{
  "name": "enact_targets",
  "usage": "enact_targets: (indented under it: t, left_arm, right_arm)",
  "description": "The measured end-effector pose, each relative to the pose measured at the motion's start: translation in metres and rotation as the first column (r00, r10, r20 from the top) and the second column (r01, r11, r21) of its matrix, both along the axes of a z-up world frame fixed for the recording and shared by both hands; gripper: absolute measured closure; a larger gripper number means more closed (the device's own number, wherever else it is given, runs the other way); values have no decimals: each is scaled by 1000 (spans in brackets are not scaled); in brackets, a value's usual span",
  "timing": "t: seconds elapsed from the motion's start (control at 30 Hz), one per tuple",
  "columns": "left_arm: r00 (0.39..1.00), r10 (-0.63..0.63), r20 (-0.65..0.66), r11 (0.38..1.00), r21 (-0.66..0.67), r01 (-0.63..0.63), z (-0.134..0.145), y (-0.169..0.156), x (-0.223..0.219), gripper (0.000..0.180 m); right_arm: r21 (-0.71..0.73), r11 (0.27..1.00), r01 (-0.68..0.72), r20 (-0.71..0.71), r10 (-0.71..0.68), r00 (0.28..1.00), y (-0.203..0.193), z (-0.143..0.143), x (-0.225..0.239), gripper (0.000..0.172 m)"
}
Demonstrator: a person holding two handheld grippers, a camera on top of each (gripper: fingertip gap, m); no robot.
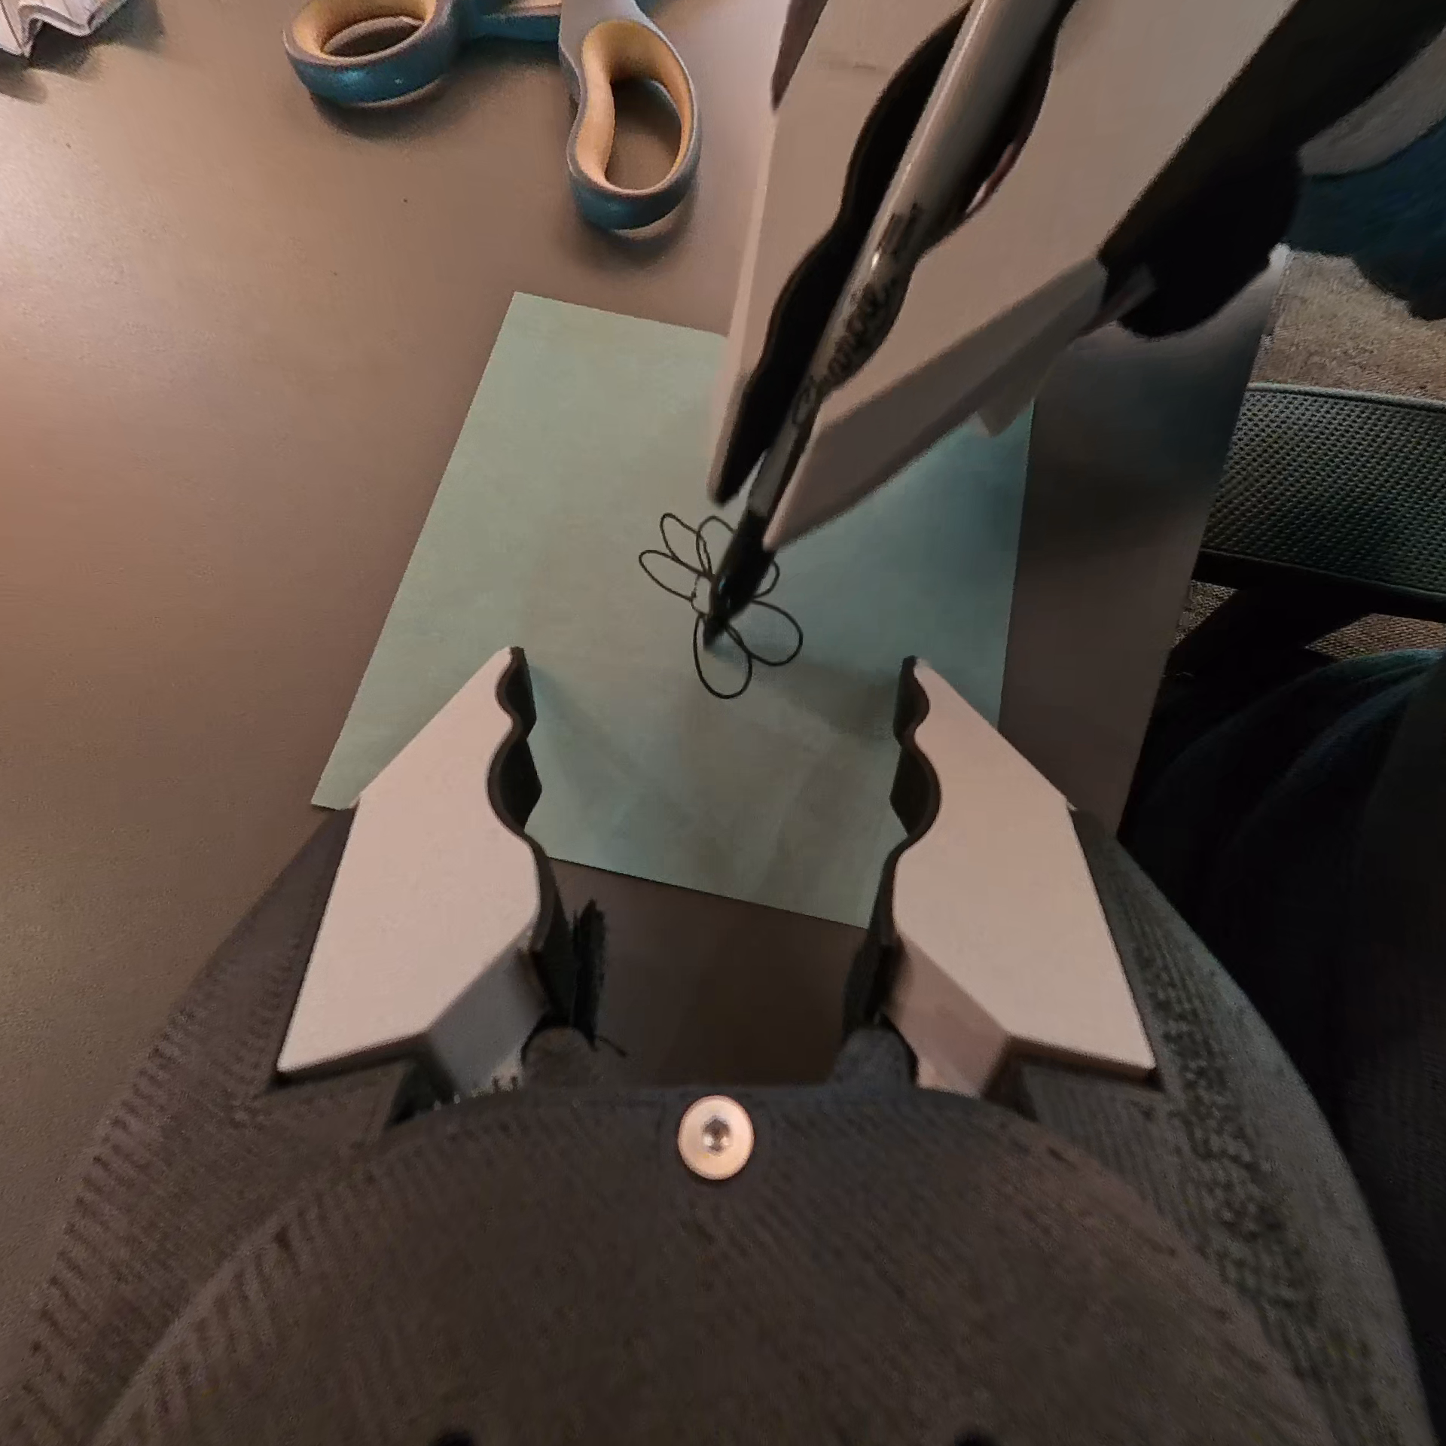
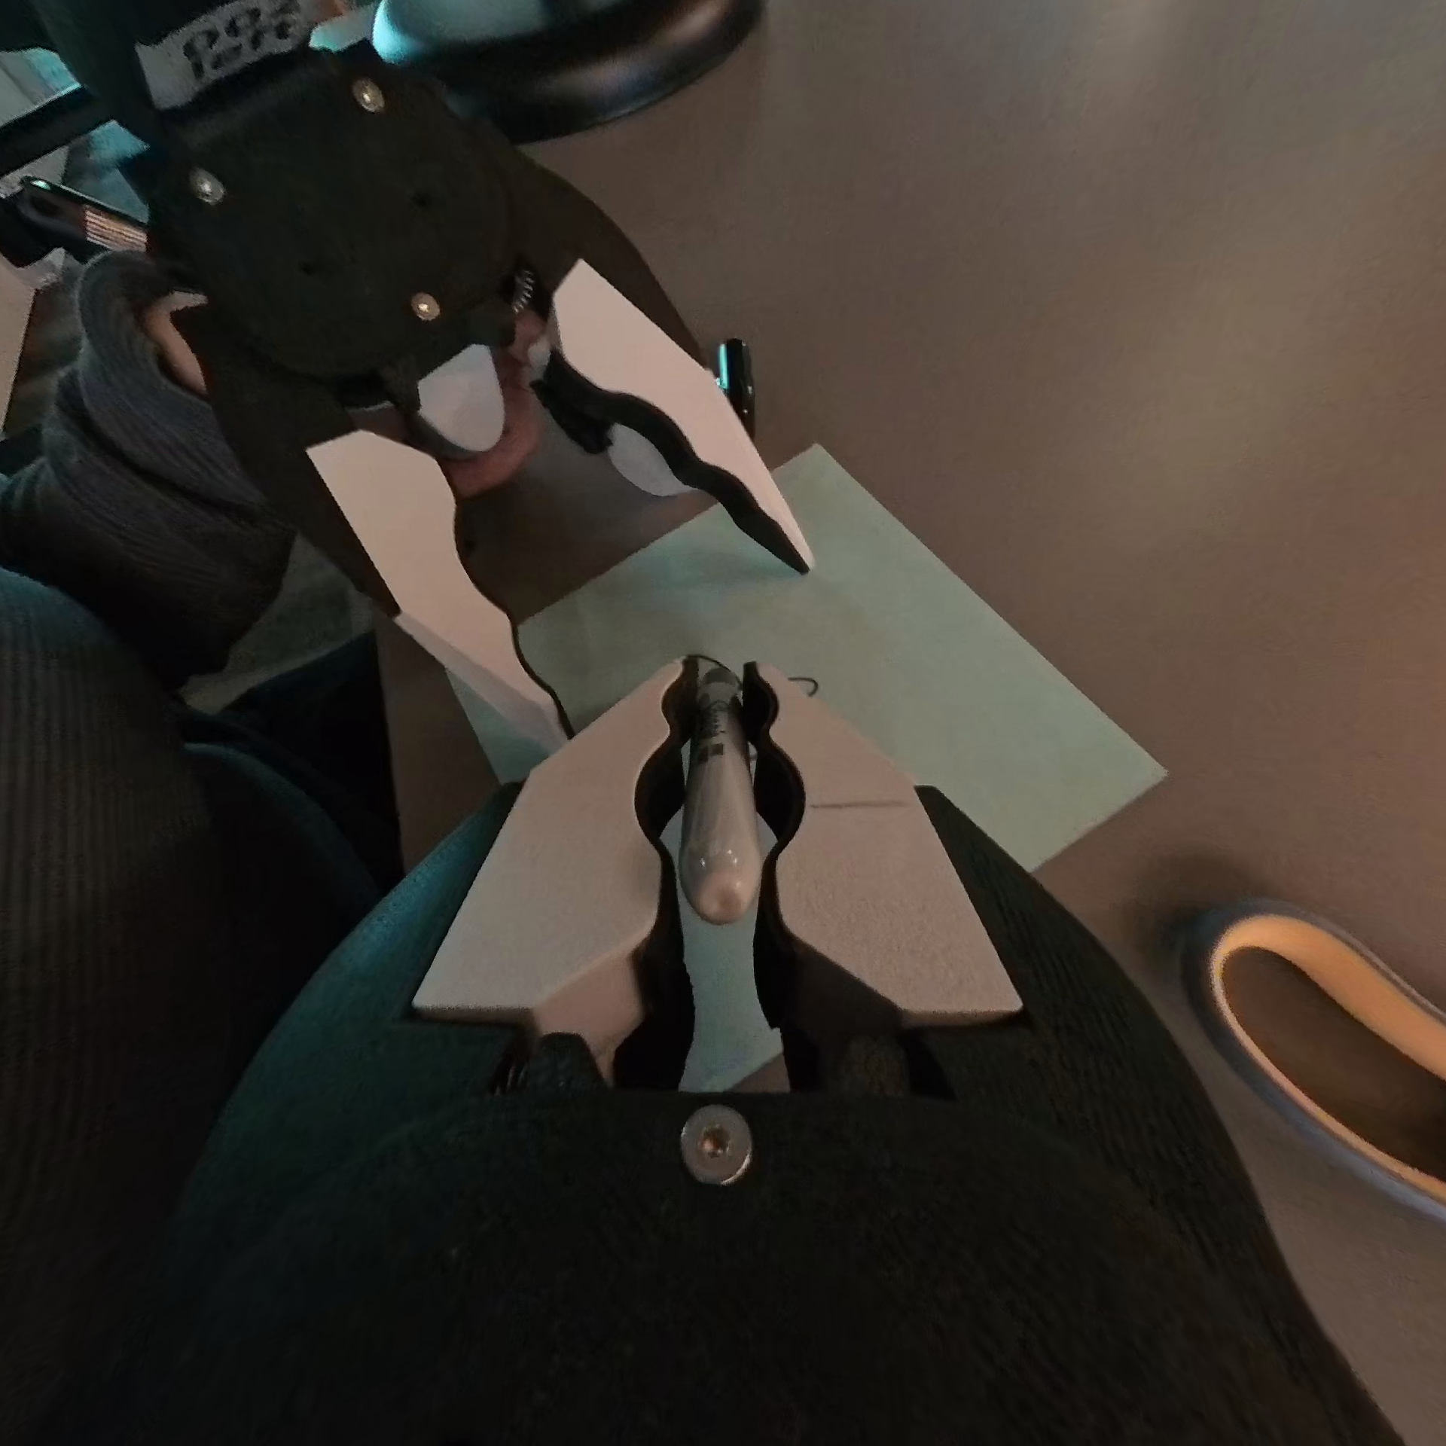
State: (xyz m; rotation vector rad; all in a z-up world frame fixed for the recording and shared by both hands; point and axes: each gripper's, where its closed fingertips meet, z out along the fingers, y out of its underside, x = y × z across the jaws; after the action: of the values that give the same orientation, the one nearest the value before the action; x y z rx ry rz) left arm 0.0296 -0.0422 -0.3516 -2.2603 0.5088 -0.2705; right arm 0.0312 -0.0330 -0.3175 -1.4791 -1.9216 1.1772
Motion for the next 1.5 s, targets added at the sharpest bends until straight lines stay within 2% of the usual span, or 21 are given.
enact_targets:
  t: [0.23, 0.63, 0.97, 1.27, 1.5]
  left_arm:
    - [1000, 0, 0, 1000, 0, 0, 0, 0, 0, 89]
    - [1000, 0, 0, 1000, 0, 0, -1, 1, 0, 89]
    - [1000, 0, -1, 1000, -1, 0, -1, 2, 0, 89]
    - [1000, 0, -1, 1000, -1, 0, -2, 2, 0, 89]
    - [1000, 0, -1, 1000, -2, 0, -2, 2, 0, 89]
  right_arm:
    - [10, 1000, -9, 1, 9, 1000, -1, 0, -13, 163]
    - [18, 1000, 26, 32, -26, 999, 11, -2, 2, 163]
    - [23, 999, 32, 18, -33, 999, 13, -1, -10, 163]
    - [17, 998, 65, 45, -66, 997, 24, -3, 5, 163]
    - [24, 995, 100, -62, -98, 993, 42, 24, 16, 163]
